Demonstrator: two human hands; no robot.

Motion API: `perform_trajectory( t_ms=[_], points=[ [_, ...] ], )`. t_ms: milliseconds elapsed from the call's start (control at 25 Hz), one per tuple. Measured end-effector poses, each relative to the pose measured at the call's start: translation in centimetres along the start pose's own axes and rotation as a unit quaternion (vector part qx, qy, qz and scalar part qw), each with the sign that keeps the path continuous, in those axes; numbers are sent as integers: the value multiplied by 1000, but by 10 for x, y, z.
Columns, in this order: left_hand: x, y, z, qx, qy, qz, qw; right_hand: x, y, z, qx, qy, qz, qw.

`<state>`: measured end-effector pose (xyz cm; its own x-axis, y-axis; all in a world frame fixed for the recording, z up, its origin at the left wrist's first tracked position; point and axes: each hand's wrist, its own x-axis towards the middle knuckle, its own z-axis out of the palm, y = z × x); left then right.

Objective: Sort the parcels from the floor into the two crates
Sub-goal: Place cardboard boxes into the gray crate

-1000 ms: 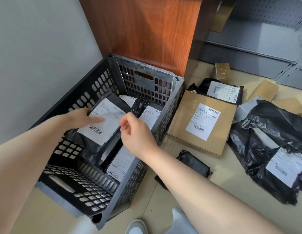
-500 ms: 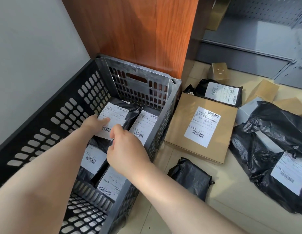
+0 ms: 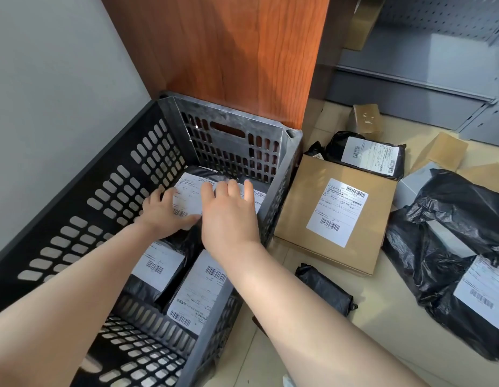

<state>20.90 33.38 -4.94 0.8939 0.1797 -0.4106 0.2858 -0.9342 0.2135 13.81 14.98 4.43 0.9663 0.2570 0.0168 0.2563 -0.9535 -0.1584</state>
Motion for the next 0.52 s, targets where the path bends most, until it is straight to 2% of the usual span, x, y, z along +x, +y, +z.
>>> perform_trajectory(
  t_ms=[80,200,360,520],
  points=[
    [-5,-6,4,32,-46,-29,998,-1,2,0,-44,-2,4,999],
    [-9,-4,10,54,-84,-54,994,-5,2,-4,-31,0,8,999],
    [-7,12,14,37,-28,-55,997,-7,-1,0,32,33,31,998],
    [7,25,12,27,27,-53,998,-5,1,7,44,68,36,996]
  ],
)
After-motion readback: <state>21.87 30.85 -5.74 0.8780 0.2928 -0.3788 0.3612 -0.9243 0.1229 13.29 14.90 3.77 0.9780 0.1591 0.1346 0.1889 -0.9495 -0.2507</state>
